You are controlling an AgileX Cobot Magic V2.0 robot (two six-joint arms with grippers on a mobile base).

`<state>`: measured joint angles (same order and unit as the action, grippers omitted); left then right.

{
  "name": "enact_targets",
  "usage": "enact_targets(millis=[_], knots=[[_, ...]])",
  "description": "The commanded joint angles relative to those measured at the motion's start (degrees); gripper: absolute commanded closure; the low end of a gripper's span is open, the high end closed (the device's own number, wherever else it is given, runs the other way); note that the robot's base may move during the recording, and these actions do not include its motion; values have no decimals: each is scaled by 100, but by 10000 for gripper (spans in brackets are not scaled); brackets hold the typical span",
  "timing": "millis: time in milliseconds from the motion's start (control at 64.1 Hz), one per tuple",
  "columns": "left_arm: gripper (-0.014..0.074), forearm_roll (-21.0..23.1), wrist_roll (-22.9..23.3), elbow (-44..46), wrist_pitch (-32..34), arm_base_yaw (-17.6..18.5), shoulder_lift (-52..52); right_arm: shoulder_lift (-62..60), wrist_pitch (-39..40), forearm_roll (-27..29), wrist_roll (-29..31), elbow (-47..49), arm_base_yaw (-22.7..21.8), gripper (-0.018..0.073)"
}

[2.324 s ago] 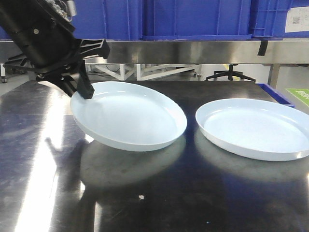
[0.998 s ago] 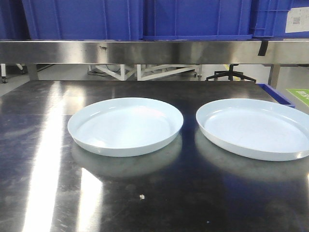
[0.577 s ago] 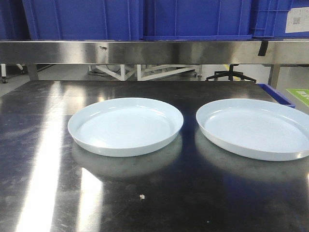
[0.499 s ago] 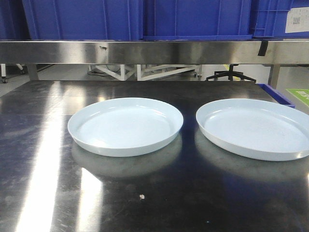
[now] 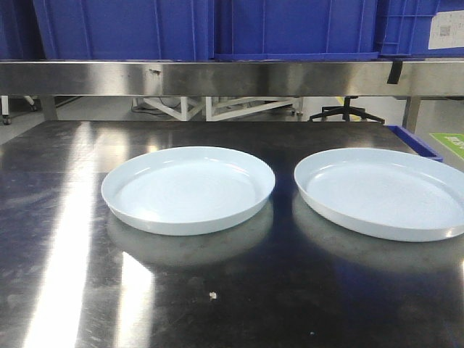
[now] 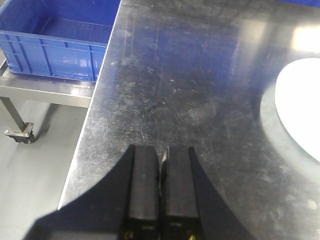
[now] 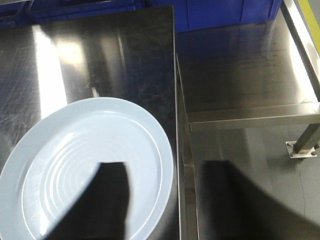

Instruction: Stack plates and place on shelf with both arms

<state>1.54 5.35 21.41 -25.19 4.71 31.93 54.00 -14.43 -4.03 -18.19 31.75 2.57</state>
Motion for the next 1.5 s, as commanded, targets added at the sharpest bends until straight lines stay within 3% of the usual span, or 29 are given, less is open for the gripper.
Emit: enact_targets(millis=[0,16,218,374,421,1029,1482], knots=[[511,18,42,157,415,-5,4,-39,196,1,18,210,11,520],[511,18,42,157,415,-5,4,-39,133,1,18,210,11,564],[511,18,42,157,534,-5,4,-39,12,1,18,210,11,346],[511,18,42,157,534,-5,4,-39,102,1,18,210,11,90],[511,18,42,157,534,-5,4,-39,102,1,18,210,11,56],[511,18,42,157,534,-5,4,34,126,1,18,210,11,69],[511,18,42,157,534,-5,4,1938,24,-64,18,1193,0,69]])
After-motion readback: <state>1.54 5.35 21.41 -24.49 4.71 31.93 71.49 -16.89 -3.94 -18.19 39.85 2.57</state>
